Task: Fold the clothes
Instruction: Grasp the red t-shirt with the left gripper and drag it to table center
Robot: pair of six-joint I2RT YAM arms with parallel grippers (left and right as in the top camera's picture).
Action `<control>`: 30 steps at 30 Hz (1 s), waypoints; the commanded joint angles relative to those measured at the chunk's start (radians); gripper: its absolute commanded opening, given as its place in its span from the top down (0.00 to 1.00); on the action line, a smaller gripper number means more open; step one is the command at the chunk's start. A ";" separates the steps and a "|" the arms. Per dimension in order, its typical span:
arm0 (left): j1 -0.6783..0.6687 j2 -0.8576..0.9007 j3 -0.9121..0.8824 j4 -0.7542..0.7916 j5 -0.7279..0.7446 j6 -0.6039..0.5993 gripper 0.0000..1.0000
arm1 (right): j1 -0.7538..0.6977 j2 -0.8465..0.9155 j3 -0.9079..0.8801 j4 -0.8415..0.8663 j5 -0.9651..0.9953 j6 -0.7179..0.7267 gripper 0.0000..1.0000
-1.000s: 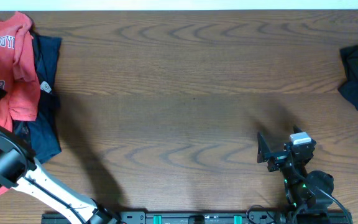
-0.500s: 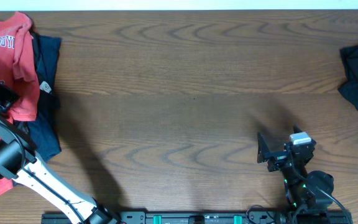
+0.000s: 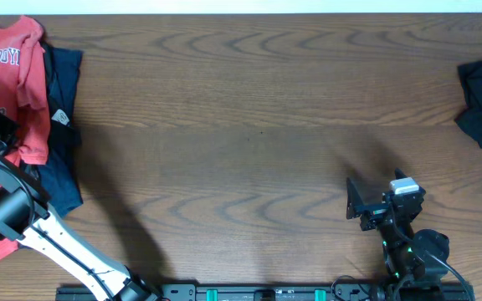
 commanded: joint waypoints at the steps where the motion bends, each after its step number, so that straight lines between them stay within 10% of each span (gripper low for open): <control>1: -0.043 -0.060 0.050 -0.026 0.007 -0.018 0.94 | -0.008 -0.007 -0.003 0.001 0.003 0.018 0.01; 15: -0.268 -0.364 0.103 -0.062 0.007 -0.048 0.94 | -0.008 -0.007 -0.003 0.001 0.003 0.018 0.01; 30: -0.828 -0.415 0.103 -0.063 0.007 -0.063 0.94 | -0.008 -0.007 -0.003 0.001 0.003 0.018 0.01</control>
